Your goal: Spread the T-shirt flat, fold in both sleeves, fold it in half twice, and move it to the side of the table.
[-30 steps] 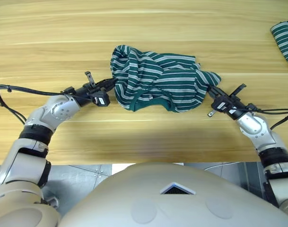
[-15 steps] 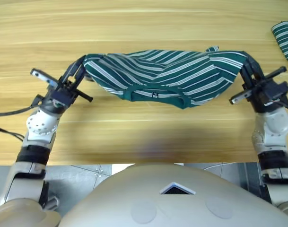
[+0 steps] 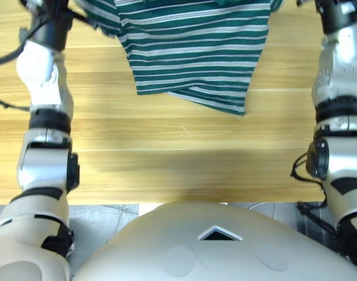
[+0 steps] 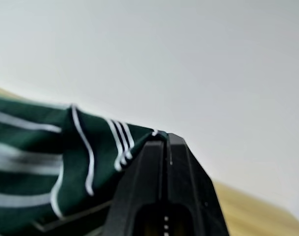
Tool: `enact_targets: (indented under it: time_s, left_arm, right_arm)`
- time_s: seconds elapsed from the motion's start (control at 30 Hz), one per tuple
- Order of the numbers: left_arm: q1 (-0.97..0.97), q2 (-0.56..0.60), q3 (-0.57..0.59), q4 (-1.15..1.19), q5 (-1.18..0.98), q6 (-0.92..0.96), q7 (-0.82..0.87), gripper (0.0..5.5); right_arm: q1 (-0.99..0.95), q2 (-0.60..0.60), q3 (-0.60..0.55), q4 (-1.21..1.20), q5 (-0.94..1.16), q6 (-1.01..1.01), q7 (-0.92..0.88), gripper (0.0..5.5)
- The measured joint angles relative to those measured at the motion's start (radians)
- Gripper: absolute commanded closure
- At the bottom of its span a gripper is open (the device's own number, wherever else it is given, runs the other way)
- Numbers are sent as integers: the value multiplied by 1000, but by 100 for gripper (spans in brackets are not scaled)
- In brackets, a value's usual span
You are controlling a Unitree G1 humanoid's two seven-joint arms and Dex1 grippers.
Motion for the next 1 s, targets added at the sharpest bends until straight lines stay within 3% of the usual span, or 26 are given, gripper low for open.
enact_targets:
  time_s: [0.07,0.1,0.17,0.27,0.33,0.47,0.67,0.8,0.9,1.0]
  left_arm:
    - [-162,-42,1,108,54,113,126,550]
    - [-310,-58,8,193,99,208,279,550]
    - [-439,-64,36,260,124,277,406,550]
    - [-580,-58,91,283,160,262,467,550]
    - [-514,-41,97,279,193,200,441,550]
    - [-217,-15,35,265,327,51,422,550]
    - [302,2,-254,138,642,-252,273,550]
    - [453,82,-286,5,557,-424,83,550]
    - [532,163,-283,-56,479,-432,-50,550]
    - [589,190,-249,-105,425,-394,-75,550]
  right_arm:
    - [-131,28,30,97,-96,82,-188,549]
    - [-243,41,36,166,-157,138,-382,549]
    - [-345,49,22,220,-190,159,-546,549]
    - [-491,54,-5,232,-225,81,-623,549]
    - [-444,51,2,223,-257,9,-580,549]
    - [-129,43,59,203,-325,-118,-430,549]
    - [360,0,99,17,-317,-270,-112,549]
    - [654,-109,219,-176,-293,-372,236,549]
    - [750,-227,214,-240,-289,-385,307,549]
    - [782,-249,204,-288,-288,-357,320,549]
